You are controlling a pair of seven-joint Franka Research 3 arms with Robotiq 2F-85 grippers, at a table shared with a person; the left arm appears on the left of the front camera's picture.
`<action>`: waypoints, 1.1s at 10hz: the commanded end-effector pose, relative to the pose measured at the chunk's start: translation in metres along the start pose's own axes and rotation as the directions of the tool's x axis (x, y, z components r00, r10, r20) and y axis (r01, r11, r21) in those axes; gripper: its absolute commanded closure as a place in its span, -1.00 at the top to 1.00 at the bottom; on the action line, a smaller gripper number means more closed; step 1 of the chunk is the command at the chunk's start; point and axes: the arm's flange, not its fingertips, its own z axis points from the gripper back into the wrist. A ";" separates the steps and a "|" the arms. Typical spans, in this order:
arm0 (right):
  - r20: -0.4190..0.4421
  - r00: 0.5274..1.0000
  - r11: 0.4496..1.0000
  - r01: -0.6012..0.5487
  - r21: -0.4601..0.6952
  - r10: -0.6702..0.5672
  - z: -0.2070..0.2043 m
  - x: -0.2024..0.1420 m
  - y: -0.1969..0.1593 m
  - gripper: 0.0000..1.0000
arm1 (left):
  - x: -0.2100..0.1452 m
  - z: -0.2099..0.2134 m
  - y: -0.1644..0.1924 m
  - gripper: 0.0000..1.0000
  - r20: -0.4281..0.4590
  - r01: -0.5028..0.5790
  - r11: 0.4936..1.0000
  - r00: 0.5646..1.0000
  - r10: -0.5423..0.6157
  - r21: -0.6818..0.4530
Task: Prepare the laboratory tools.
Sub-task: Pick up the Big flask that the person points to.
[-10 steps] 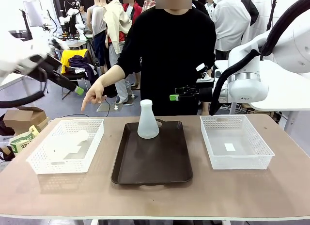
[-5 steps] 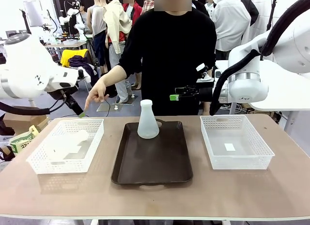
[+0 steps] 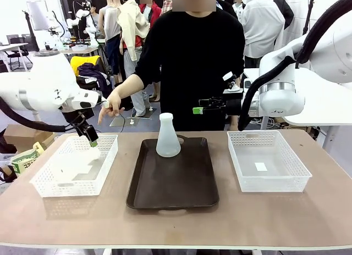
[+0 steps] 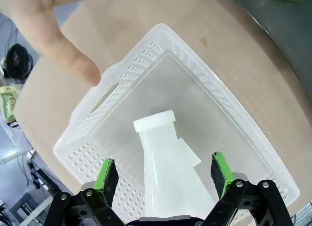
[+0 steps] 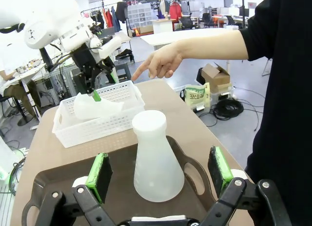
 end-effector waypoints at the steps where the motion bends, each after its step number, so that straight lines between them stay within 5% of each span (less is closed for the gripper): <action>1: -0.013 1.000 1.000 0.011 0.004 -0.011 -0.002 0.001 -0.002 1.00 | 0.010 -0.011 0.006 1.00 -0.033 -0.042 0.999 0.999 0.042 0.005; 11: -0.013 1.000 1.000 0.011 0.004 -0.011 -0.002 0.001 -0.002 1.00 | -0.002 -0.069 0.007 1.00 -0.141 -0.082 0.995 0.987 0.073 -0.061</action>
